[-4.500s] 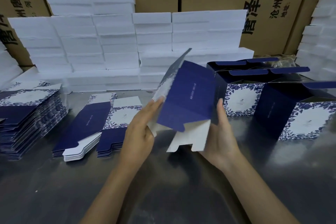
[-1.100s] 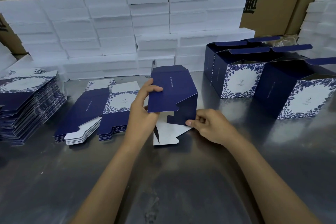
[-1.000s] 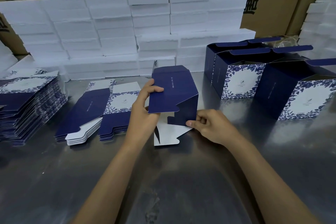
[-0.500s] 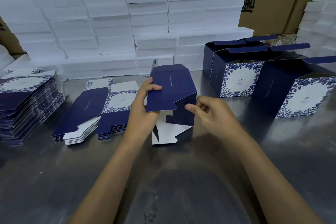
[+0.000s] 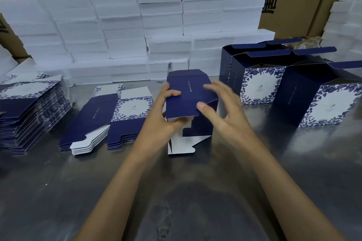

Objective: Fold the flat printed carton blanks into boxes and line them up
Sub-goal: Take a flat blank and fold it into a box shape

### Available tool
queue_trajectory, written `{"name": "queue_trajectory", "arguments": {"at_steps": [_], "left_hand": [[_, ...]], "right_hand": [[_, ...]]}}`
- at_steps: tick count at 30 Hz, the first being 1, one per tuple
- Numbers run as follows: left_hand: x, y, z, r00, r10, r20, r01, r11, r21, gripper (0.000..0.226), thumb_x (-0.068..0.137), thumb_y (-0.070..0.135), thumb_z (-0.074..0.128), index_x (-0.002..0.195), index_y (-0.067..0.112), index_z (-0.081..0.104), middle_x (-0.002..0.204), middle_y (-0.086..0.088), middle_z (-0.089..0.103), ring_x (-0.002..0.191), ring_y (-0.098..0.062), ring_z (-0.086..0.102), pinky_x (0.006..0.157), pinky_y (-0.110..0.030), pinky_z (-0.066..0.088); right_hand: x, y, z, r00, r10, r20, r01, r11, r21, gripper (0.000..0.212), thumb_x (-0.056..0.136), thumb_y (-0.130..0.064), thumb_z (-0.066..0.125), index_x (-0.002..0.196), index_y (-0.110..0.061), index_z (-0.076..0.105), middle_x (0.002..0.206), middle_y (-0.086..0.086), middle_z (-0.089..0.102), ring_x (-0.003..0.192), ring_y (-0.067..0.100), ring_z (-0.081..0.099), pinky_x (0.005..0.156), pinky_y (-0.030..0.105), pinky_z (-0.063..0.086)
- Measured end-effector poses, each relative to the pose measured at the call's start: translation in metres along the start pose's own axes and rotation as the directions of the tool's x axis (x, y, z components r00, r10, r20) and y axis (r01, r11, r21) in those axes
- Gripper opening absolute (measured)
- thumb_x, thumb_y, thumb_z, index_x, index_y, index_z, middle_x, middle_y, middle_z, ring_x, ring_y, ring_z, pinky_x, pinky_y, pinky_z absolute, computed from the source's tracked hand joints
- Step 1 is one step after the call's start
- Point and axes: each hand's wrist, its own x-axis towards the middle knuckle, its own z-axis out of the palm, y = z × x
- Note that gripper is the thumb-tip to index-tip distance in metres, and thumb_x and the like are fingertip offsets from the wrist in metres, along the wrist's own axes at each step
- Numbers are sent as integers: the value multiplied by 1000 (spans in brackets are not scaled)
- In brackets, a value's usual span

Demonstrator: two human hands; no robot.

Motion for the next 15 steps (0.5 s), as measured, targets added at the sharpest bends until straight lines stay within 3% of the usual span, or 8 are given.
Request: {"name": "queue_trajectory", "arguments": {"at_steps": [3, 7, 12, 15], "left_hand": [[-1, 3, -6, 993, -46, 112, 35, 994, 100, 77, 67, 10, 90, 128, 36, 50, 162, 22, 13, 117, 23, 47, 84, -6, 46], [-1, 7, -7, 983, -85, 164, 60, 987, 151, 82, 66, 20, 92, 129, 46, 47, 160, 32, 7, 122, 26, 37, 88, -5, 45], [-3, 5, 5, 998, 25, -56, -18, 992, 123, 34, 86, 23, 77, 112, 42, 64, 155, 25, 32, 128, 23, 35, 106, -24, 40], [-5, 1, 15, 983, 56, -174, -48, 998, 50, 23, 89, 16, 74, 103, 34, 71, 148, 20, 43, 134, 15, 36, 107, -32, 44]], "right_hand": [[0, 4, 2, 998, 19, 68, -22, 999, 49, 43, 93, -26, 71, 133, -32, 58, 156, -18, 36, 142, -1, 31, 119, 29, 26], [1, 8, 5, 1000, -23, -5, 24, 995, 96, 40, 92, -13, 72, 130, -21, 61, 153, -8, 41, 140, 3, 39, 117, 43, 37], [0, 6, 12, 994, -44, -97, 55, 993, 107, 31, 91, -12, 73, 121, -19, 66, 146, -7, 45, 133, 1, 44, 108, 43, 47], [0, 2, 11, 997, -2, -77, 18, 980, 198, 30, 89, -7, 74, 109, -29, 68, 145, -10, 45, 130, -6, 45, 103, 30, 48]]}}
